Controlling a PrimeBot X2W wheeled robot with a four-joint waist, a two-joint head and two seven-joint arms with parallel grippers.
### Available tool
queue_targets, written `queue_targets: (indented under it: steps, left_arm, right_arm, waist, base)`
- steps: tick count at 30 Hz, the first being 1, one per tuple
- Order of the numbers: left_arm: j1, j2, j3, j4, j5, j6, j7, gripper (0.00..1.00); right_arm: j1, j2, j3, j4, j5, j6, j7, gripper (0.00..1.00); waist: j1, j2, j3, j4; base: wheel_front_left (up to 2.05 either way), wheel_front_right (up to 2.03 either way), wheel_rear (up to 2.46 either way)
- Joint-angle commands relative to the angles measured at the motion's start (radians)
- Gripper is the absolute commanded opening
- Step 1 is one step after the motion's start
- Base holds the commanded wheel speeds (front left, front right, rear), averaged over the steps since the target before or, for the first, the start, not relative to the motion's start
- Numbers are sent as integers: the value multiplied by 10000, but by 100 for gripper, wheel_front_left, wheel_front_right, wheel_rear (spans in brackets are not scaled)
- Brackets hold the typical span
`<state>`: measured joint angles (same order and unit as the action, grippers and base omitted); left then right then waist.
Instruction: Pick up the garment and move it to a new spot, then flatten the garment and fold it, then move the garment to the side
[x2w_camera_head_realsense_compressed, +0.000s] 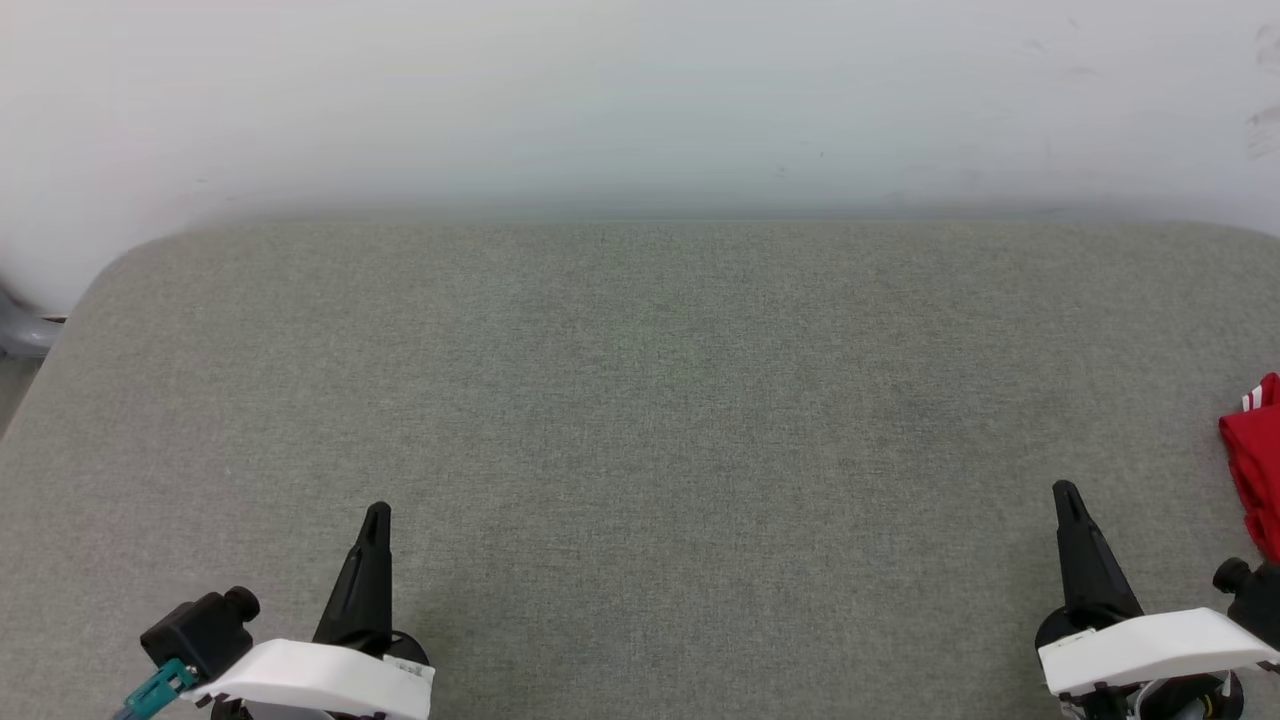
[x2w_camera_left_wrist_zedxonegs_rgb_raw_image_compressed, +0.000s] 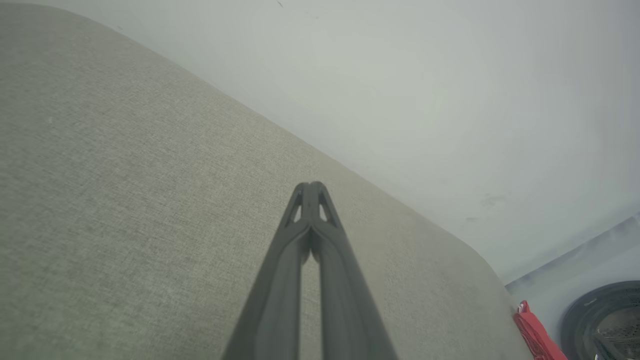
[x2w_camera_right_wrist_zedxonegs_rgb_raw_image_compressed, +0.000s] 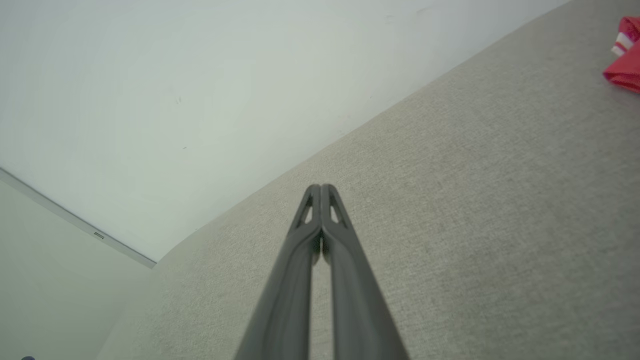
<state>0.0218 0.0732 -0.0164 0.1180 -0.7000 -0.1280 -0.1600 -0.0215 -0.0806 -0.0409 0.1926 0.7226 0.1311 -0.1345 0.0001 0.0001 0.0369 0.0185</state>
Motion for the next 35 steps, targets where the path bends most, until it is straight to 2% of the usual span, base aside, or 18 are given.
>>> queue_targets:
  steps: [1,35]
  left_arm:
    - [-271,67,62,-99,-262,-16,35,0]
    - [-766,143,360,492,-4567,-28,1058,0]
  right_arm:
    - [-281,23,-40,-113,261,-2,43,0]
    - [-577,123,-322,171,4263,-3,1143,0]
  waist:
    - [0,-1,-2,-1]
    - [-1,-1,-121,-67]
  base:
    - [0,0,0]
    - [0,0,0]
